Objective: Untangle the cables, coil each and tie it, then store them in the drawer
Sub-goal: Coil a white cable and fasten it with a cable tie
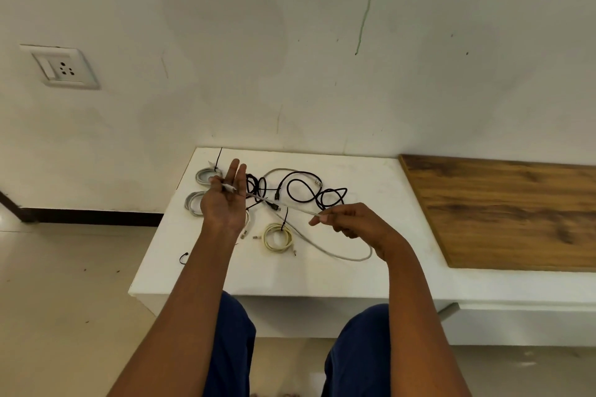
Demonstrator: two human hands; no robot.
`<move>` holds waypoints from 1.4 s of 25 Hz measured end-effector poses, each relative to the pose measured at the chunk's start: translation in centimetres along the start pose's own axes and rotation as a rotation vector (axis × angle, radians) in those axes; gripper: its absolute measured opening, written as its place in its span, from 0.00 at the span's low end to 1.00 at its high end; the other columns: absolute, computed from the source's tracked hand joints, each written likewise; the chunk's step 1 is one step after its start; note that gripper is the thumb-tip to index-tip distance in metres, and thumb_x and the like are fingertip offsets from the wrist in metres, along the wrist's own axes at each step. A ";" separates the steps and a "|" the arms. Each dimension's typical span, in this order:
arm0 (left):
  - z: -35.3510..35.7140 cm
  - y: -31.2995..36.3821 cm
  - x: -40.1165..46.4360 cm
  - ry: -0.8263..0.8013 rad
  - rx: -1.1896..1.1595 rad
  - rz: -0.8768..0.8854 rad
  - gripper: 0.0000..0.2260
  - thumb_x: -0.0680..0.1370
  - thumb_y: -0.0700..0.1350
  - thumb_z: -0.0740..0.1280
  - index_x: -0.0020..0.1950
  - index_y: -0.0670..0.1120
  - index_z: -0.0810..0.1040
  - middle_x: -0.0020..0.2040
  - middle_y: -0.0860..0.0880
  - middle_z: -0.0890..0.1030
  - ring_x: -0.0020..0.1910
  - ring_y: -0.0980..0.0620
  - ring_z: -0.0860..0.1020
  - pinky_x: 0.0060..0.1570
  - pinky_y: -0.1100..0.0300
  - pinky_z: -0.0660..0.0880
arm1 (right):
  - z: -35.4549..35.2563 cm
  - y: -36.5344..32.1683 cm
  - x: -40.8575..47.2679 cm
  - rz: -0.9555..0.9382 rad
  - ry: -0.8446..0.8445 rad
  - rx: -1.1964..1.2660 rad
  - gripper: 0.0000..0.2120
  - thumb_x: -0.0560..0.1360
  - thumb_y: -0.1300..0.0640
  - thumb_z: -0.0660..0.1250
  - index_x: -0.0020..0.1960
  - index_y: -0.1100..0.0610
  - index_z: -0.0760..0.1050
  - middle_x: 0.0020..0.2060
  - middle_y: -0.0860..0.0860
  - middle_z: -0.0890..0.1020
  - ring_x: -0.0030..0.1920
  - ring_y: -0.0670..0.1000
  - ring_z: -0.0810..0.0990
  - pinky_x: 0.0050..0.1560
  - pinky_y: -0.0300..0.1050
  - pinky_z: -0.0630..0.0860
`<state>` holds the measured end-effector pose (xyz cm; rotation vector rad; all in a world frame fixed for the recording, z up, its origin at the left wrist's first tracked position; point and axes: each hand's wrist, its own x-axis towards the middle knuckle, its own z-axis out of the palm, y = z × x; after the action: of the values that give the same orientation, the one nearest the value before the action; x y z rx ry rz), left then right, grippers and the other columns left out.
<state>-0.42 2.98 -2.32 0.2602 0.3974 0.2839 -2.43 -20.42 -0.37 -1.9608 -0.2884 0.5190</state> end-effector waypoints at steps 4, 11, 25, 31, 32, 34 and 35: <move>-0.4 -2.6 0.0 0.031 0.558 0.121 0.08 0.84 0.43 0.51 0.55 0.44 0.69 0.54 0.47 0.76 0.54 0.51 0.75 0.54 0.62 0.73 | 0.3 -0.6 -0.1 -0.160 0.003 0.060 0.08 0.76 0.52 0.66 0.46 0.51 0.84 0.30 0.38 0.79 0.32 0.38 0.69 0.34 0.28 0.65; -1.0 -7.1 -3.2 -0.388 1.179 0.090 0.09 0.84 0.45 0.52 0.52 0.40 0.66 0.54 0.45 0.79 0.48 0.50 0.80 0.44 0.69 0.76 | 0.6 -0.8 0.5 -0.290 0.329 0.233 0.12 0.79 0.56 0.61 0.42 0.49 0.82 0.37 0.38 0.83 0.35 0.37 0.74 0.38 0.25 0.68; 1.6 -6.4 -5.1 -0.623 0.430 -0.710 0.10 0.80 0.48 0.55 0.44 0.45 0.71 0.25 0.54 0.64 0.23 0.57 0.53 0.25 0.67 0.57 | 0.2 0.9 3.4 -0.126 0.687 -0.230 0.11 0.79 0.47 0.58 0.43 0.41 0.77 0.37 0.41 0.80 0.40 0.46 0.76 0.39 0.39 0.69; 3.3 -5.1 -2.8 -0.543 0.136 -0.544 0.16 0.83 0.48 0.49 0.40 0.46 0.70 0.26 0.54 0.67 0.20 0.57 0.59 0.26 0.68 0.61 | 0.4 0.9 4.3 -0.139 0.624 -0.202 0.12 0.78 0.45 0.59 0.40 0.42 0.77 0.39 0.46 0.82 0.41 0.50 0.77 0.37 0.41 0.68; 3.5 -5.0 -2.4 -0.523 0.114 -0.500 0.16 0.83 0.47 0.49 0.40 0.46 0.69 0.26 0.54 0.68 0.21 0.58 0.62 0.26 0.68 0.63 | 0.3 1.1 4.4 -0.127 0.621 -0.208 0.11 0.78 0.45 0.59 0.40 0.42 0.77 0.40 0.46 0.83 0.40 0.50 0.77 0.38 0.42 0.68; 4.2 -4.5 -1.7 -0.486 0.068 -0.406 0.13 0.82 0.44 0.52 0.39 0.47 0.68 0.28 0.55 0.69 0.22 0.58 0.65 0.27 0.67 0.66 | -0.1 1.5 4.7 -0.099 0.609 -0.217 0.11 0.77 0.44 0.60 0.38 0.41 0.76 0.39 0.46 0.82 0.37 0.48 0.75 0.37 0.42 0.67; 4.5 -4.3 -1.4 -0.475 0.047 -0.368 0.10 0.80 0.43 0.54 0.38 0.47 0.67 0.28 0.55 0.70 0.22 0.58 0.67 0.27 0.67 0.68 | -0.3 1.6 4.7 -0.086 0.602 -0.225 0.11 0.76 0.42 0.61 0.37 0.41 0.75 0.37 0.45 0.81 0.34 0.47 0.73 0.35 0.41 0.66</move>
<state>1.14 -2.34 0.84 0.2852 -0.0226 -0.1503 1.79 -19.30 -2.78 -2.2069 -0.0467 -0.1778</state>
